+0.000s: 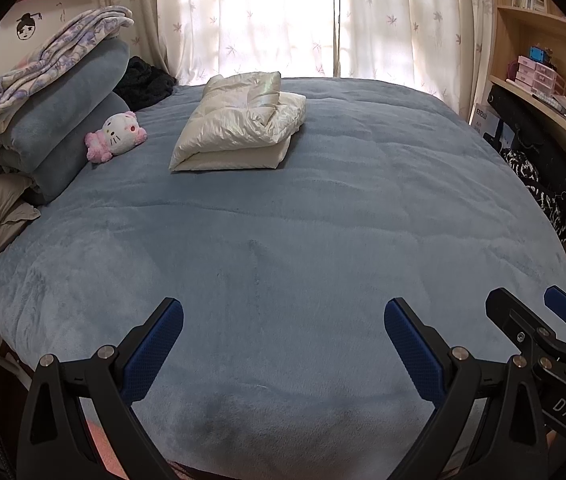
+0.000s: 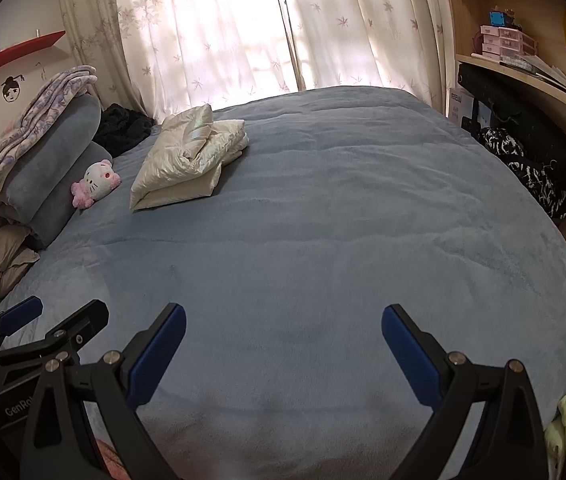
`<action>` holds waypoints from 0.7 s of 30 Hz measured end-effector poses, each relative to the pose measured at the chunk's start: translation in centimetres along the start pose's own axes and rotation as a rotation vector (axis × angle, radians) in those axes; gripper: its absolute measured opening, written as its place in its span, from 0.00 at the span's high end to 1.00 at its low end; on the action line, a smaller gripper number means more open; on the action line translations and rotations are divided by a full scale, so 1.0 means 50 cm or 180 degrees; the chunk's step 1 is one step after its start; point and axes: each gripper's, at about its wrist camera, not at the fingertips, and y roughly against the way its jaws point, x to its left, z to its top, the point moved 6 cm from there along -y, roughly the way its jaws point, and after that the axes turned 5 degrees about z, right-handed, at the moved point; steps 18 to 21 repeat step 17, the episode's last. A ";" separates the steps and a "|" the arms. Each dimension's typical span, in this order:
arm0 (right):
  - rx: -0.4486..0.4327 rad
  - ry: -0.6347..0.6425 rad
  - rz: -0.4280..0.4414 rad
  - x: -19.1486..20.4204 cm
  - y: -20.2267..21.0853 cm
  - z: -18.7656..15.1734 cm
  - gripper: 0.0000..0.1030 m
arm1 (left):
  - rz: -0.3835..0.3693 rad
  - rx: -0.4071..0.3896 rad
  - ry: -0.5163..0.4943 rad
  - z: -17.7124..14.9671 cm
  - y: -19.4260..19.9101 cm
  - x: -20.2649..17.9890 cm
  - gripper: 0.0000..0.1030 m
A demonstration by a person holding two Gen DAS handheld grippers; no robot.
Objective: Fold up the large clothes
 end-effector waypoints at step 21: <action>0.0038 -0.0004 0.0001 0.004 -0.010 -0.013 0.04 | 0.0008 0.0068 -0.0018 -0.002 -0.011 0.008 0.04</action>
